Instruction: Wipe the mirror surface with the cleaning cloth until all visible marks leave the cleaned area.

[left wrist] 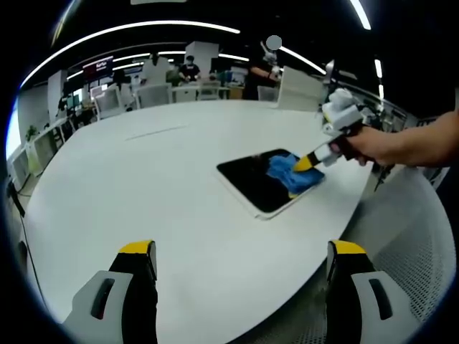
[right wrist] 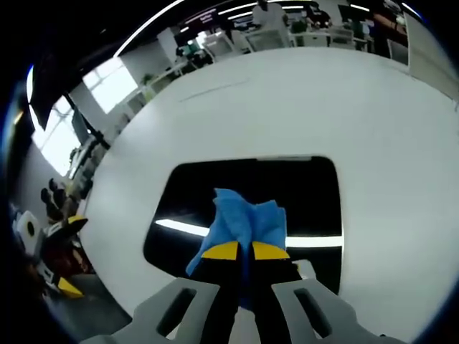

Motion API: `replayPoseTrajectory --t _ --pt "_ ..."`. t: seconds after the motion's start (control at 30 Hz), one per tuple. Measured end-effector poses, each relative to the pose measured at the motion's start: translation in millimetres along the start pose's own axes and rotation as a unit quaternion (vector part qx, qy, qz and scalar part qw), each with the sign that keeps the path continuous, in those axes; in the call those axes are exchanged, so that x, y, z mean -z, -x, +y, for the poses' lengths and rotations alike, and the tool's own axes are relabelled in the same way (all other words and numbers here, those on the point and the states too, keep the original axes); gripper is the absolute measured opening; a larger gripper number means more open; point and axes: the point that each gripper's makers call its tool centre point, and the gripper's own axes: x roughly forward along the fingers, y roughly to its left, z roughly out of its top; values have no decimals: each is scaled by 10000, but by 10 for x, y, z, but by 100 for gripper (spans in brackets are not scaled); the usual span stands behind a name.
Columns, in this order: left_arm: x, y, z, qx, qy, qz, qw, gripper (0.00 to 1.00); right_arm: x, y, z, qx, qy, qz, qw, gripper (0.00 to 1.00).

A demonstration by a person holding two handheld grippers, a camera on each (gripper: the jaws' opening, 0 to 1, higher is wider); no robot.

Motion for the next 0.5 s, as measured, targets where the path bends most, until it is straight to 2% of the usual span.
replayPoseTrajectory --t 0.5 --pt "4 -2 1 -1 -6 5 10000 99 -23 -71 146 -83 33 58 9999 0"
